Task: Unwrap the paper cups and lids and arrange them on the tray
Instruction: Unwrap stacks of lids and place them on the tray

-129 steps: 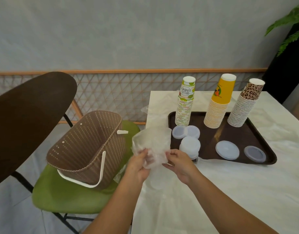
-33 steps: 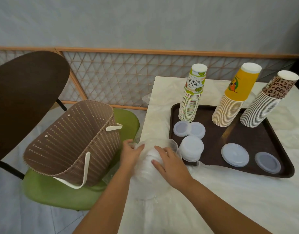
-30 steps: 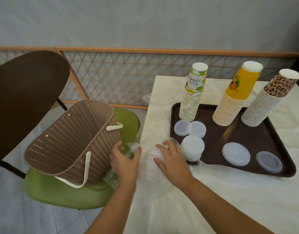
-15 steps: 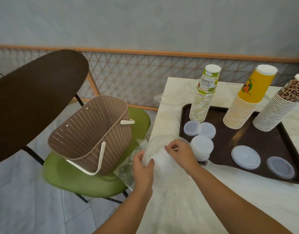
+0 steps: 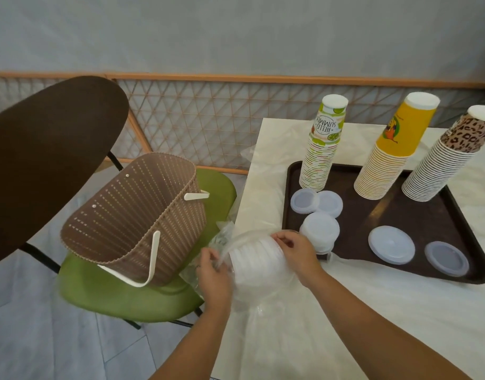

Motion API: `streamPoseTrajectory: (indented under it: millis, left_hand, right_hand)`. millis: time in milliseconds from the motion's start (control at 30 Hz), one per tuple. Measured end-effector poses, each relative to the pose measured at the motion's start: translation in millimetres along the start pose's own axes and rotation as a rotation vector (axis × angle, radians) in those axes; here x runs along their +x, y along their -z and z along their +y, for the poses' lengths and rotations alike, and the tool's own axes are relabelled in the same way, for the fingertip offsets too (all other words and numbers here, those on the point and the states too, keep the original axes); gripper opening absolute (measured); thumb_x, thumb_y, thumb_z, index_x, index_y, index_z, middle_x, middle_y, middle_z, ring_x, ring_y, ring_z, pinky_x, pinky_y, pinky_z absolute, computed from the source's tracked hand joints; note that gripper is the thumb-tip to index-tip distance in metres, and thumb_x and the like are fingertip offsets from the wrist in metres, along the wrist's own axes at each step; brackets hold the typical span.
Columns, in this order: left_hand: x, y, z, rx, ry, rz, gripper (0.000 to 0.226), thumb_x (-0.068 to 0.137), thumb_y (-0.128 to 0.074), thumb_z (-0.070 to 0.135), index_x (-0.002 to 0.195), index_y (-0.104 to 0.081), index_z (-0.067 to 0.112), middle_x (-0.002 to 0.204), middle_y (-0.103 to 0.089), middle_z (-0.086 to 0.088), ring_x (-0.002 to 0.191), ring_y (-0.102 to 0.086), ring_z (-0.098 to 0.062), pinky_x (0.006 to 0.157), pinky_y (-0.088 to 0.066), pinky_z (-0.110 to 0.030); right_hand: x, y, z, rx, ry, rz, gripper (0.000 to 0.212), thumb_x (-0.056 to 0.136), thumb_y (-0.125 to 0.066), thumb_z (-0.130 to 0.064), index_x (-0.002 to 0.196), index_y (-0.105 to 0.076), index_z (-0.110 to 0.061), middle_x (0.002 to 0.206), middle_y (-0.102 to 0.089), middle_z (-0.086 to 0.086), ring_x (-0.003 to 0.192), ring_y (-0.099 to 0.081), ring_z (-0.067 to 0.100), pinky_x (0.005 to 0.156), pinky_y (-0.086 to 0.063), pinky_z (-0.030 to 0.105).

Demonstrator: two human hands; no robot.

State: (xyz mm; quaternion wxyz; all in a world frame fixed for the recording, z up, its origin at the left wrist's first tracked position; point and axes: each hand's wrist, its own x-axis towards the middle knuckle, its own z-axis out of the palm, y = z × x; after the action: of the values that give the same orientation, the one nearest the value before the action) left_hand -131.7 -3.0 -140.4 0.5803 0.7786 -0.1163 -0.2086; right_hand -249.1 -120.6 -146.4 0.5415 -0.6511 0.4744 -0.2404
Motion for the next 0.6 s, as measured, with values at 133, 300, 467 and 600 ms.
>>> streamPoseTrajectory:
  millis: [133, 300, 467, 600]
  left_hand:
    - [4.5, -5.3, -11.4, 0.194, -0.065, -0.034, 0.023, 0.085, -0.051, -0.013, 0.076, -0.058, 0.008, 0.085, -0.052, 0.005, 0.076, -0.052, -0.014, 0.072, -0.046, -0.018]
    - [13.1, -2.8, -26.1, 0.305, -0.123, -0.090, 0.018, 0.087, -0.056, -0.005, 0.092, -0.065, 0.009, 0.109, -0.057, -0.011, 0.094, -0.054, -0.017, 0.080, -0.043, -0.015]
    - [18.5, 4.6, -33.5, 0.524, -0.155, -0.204, 0.024, 0.095, -0.051, 0.015, 0.107, -0.068, 0.002, 0.123, -0.053, -0.012, 0.104, -0.048, -0.022, 0.091, -0.036, -0.025]
    - [5.1, 10.7, -14.8, 0.580, -0.338, -0.119, 0.049, 0.088, -0.029, 0.039, 0.112, -0.064, 0.014, 0.127, -0.051, -0.002, 0.110, -0.040, -0.019, 0.089, -0.028, -0.029]
  right_hand:
    - [-0.3, -4.5, 16.4, -0.237, 0.098, 0.036, 0.023, 0.085, -0.059, 0.005, 0.101, -0.071, -0.005, 0.097, -0.065, 0.006, 0.080, -0.056, 0.012, 0.071, -0.038, 0.003]
    - [-4.8, 0.9, 20.5, -0.354, 0.165, -0.029, 0.024, 0.092, -0.053, -0.001, 0.109, -0.069, -0.006, 0.106, -0.069, 0.008, 0.095, -0.062, 0.017, 0.088, -0.045, 0.019]
    - [-31.9, 0.5, -1.2, -0.201, 0.322, 0.250, 0.018, 0.098, -0.048, -0.019, 0.110, -0.059, -0.013, 0.105, -0.057, -0.005, 0.097, -0.055, 0.008, 0.087, -0.046, 0.021]
    - [-41.4, -5.6, -17.3, -0.314, 0.412, 0.152, 0.045, 0.085, -0.056, -0.047, 0.122, -0.055, -0.021, 0.122, -0.045, -0.001, 0.112, -0.048, 0.012, 0.100, -0.039, 0.023]
